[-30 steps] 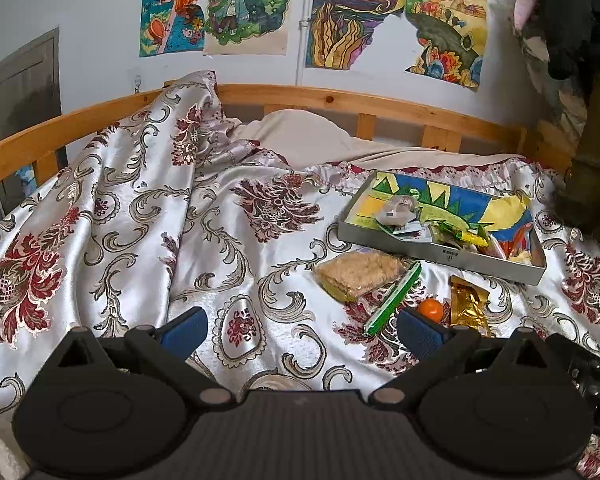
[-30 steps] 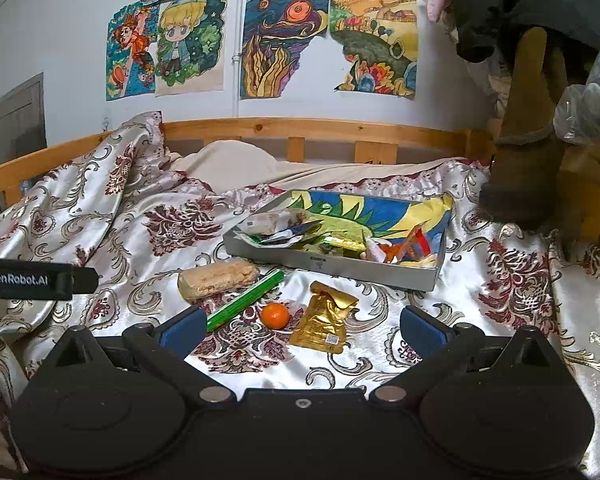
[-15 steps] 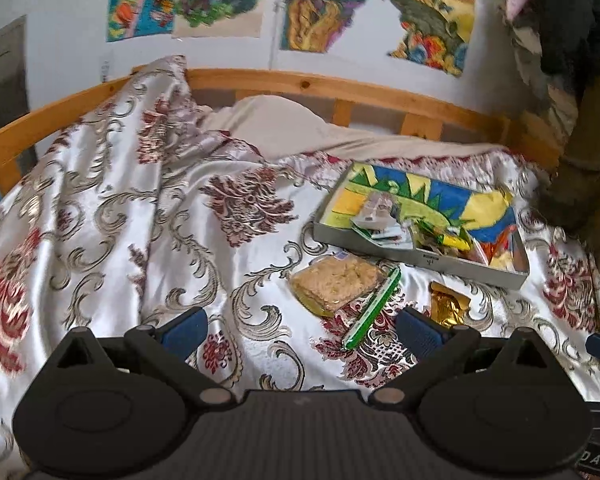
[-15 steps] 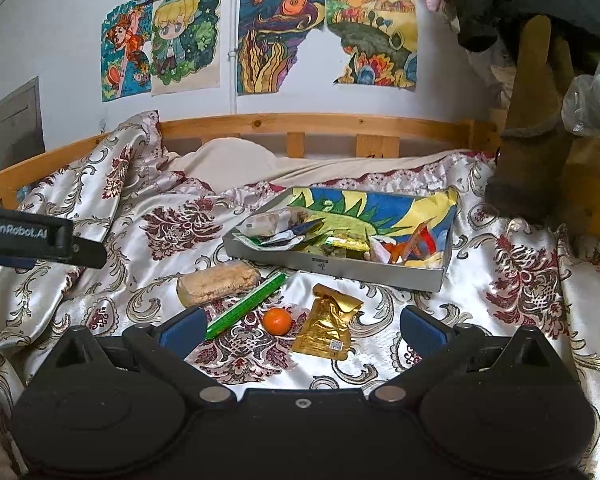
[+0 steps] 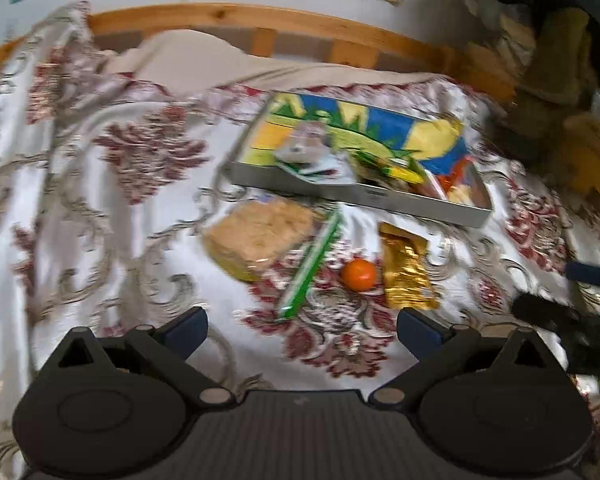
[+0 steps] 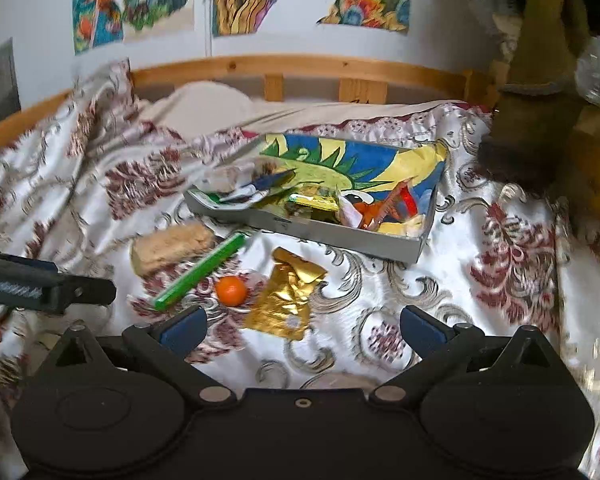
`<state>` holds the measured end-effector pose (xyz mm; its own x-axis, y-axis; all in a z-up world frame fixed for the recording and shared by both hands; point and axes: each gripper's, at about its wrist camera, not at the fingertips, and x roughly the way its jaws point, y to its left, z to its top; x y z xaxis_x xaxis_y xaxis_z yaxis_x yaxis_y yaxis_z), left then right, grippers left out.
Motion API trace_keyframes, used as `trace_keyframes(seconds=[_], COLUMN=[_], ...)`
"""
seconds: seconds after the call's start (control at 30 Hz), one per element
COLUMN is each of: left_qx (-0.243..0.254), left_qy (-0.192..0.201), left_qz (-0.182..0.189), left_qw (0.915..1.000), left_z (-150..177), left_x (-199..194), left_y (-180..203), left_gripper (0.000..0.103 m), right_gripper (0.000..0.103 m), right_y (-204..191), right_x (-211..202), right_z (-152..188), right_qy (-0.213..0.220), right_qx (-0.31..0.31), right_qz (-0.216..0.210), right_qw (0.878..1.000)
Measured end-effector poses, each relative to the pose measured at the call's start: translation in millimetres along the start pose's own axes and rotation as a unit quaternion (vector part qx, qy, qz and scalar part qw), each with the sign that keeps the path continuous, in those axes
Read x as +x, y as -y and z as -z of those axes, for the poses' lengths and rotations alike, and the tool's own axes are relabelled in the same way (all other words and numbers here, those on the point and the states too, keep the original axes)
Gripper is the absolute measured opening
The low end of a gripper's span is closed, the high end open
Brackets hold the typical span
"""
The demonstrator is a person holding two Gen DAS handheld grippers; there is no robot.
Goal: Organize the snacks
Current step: 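Raise both tools from the tray and move back over the remaining snacks, then close the left tool on the green stick while the right grasps the orange ball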
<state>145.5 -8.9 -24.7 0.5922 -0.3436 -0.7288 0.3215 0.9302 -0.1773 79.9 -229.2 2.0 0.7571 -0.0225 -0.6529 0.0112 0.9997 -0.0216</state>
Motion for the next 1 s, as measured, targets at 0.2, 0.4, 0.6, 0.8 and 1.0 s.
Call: trace_keyframes(seconds=[0.2, 0.4, 0.6, 0.8, 1.0], left_qx=[0.039, -0.016, -0.055, -0.023, 0.002], left_qy=[-0.011, -0.044, -0.059, -0.050, -0.041], left_qz=[0.012, 0.034, 0.036, 0.040, 0.046], left_qw=[0.9991, 0.9983, 0.9962, 0.9977, 0.9981], left_z=[-5, -6, -5, -7, -9], left_x=[31, 60, 83, 96, 100], left_y=[5, -13, -25, -17, -10], left_gripper=[0.102, 0.102, 0.102, 0.086, 0.061], right_gripper=[0.102, 0.102, 0.102, 0.098, 0.090], right_y=[18, 17, 19, 7, -21], right_x=[39, 75, 92, 99, 101], right_z=[-10, -9, -2, 4, 15], right_qy=[0.007, -0.037, -0.063, -0.047, 0.003], right_qx=[-0.037, -0.086, -0.057, -0.069, -0.158], right_qz=[-0.035, -0.012, -0.058, -0.088, -0.085], right_qw=[0.999, 0.996, 0.995, 0.993, 0.984])
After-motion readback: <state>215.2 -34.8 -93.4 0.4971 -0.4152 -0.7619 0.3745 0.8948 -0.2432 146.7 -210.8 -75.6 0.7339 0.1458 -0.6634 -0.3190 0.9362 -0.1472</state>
